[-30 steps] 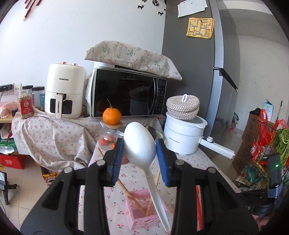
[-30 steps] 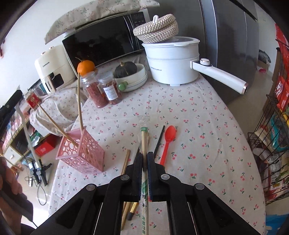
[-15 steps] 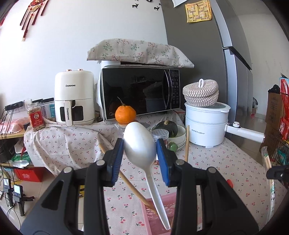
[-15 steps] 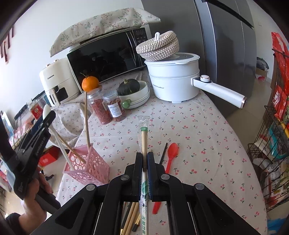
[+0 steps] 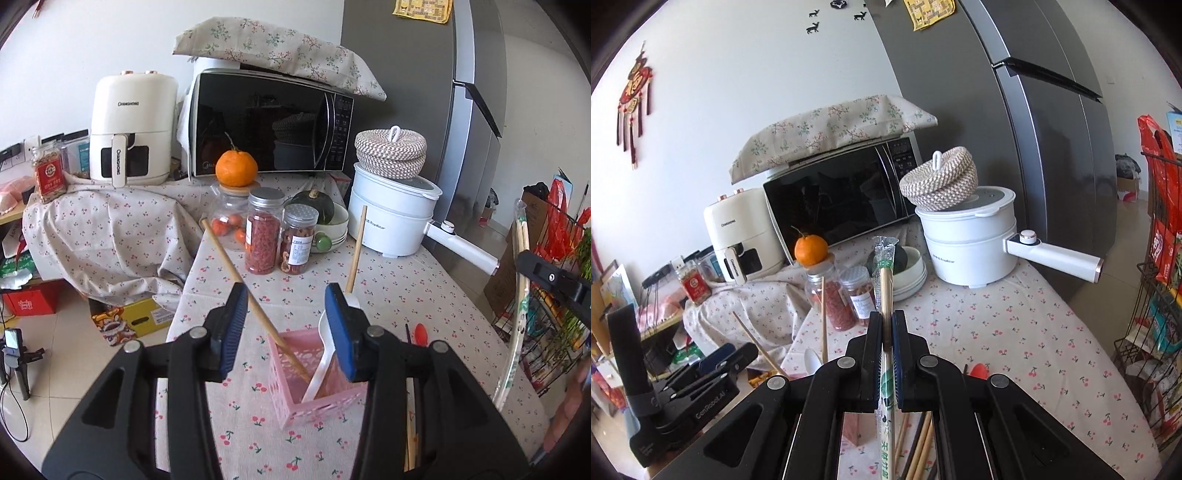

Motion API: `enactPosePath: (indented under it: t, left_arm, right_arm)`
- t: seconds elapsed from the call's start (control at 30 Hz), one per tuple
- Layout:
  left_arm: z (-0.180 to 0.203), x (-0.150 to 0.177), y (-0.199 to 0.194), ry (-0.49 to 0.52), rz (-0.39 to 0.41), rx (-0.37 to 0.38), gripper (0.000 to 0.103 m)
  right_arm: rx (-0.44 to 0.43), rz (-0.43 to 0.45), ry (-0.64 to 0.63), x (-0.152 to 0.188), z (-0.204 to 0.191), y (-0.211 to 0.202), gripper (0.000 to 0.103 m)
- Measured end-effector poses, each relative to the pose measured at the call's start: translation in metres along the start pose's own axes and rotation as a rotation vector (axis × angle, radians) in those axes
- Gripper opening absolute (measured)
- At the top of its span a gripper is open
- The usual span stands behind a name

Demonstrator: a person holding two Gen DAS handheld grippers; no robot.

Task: Organize utensils
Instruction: 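Drop the white spoon and wrapped chopsticks into the pink holder with both tools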

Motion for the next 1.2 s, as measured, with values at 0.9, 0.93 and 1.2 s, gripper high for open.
enactPosePath:
  t: [0.9, 0.93, 1.2]
  left_arm:
    - [-0.067, 0.006, -0.009, -0.197, -0.318, 0.052, 0.077]
    - [-0.069, 0.006, -0.008, -0.200, -0.319, 0.052, 0.077]
    - [-0.068, 0.007, -0.003, -0.215, -0.328, 0.039, 0.077]
  right_arm:
    - [0.151, 0.376, 0.074, 0.003, -0.085, 0.071, 0.006]
    - [0.153, 0.368, 0.077, 0.007, -0.085, 0.072, 0.006]
    - [0.081, 0.283, 0.062, 0.025, -0.084, 0.066, 0.014]
Point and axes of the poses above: each gripper's, at about its wrist camera, not at the fingertips, and y roughly the way its jaws point, z to its right, x to its underside, the point moved 4 cm from there along y, roughly the way its jaws point, and after that the axes turned 2 degrees about x, right-handed, at the moved point
